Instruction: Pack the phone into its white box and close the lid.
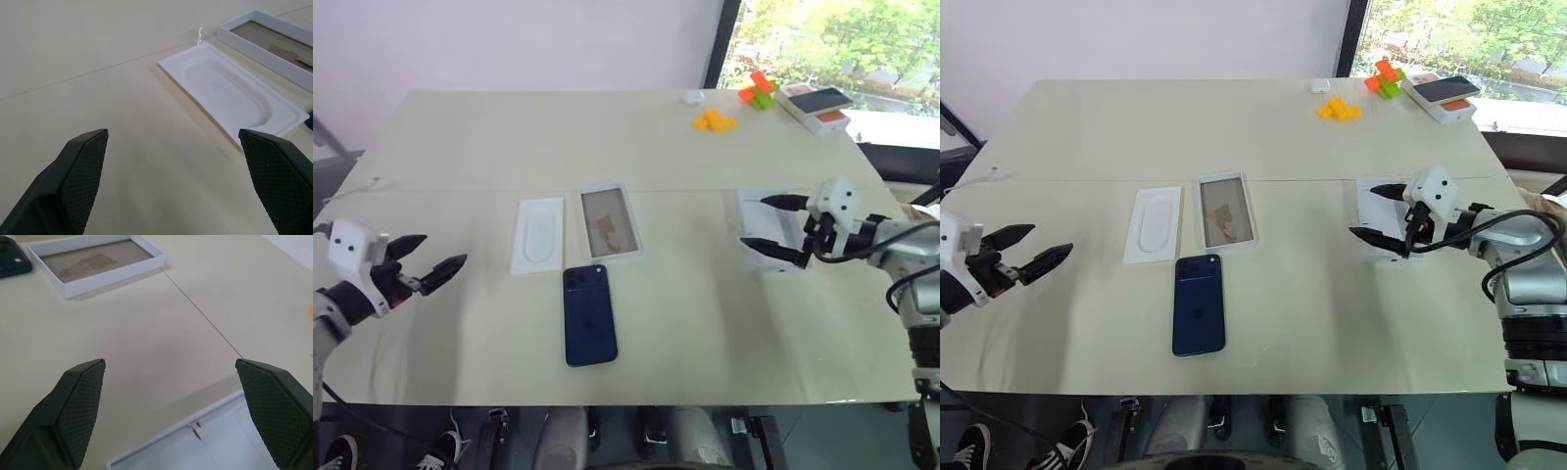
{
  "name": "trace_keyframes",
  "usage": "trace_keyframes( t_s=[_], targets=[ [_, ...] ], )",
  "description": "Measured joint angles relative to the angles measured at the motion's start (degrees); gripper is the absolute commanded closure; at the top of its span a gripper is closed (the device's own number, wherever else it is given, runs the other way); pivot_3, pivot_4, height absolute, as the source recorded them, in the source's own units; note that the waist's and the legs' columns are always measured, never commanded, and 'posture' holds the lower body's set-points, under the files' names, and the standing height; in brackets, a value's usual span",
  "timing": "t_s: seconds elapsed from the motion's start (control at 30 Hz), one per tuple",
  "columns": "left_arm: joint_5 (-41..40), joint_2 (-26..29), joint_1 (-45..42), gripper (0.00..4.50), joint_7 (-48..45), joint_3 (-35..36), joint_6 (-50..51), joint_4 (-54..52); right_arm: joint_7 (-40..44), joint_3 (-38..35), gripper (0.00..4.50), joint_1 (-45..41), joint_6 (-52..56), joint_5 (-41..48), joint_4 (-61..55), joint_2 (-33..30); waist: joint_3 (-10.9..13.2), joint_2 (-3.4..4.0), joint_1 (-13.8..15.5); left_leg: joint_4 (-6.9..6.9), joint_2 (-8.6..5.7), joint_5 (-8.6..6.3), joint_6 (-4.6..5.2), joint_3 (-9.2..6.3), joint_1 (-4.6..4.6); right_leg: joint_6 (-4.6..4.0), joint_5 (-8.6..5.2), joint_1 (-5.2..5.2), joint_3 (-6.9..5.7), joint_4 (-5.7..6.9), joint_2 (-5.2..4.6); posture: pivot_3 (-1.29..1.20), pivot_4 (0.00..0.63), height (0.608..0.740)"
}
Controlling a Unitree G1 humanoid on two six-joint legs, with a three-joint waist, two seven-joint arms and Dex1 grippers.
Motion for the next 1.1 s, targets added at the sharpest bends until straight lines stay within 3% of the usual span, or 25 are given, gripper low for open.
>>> trace_keyframes(
  t_s=[0.77, 1.1],
  targets=[
    [0.0, -1.1, 0.7, 0.00, 0.0, 0.0, -3.7, -2.0, 0.7, 0.7, 0.04, -2.3, -1.1, -0.6, 1.0, 1.2, 0.0, 0.00, 0.0, -0.01, 0.00, 0.00, 0.00, 0.00, 0.00, 0.00, 0.00, 0.00, 0.00, 0.00, 0.00, 0.00, 0.150, 0.737],
    [0.1, -1.0, -0.6, 0.00, 0.1, -0.1, -3.8, -1.0, -1.1, 0.6, 0.04, 0.7, -1.0, -0.5, 0.0, 1.3, 0.0, 0.00, 0.0, 0.00, 0.00, 0.00, 0.00, 0.00, 0.00, 0.00, 0.00, 0.00, 0.00, 0.00, 0.00, 0.00, 0.150, 0.737]
  ],
)
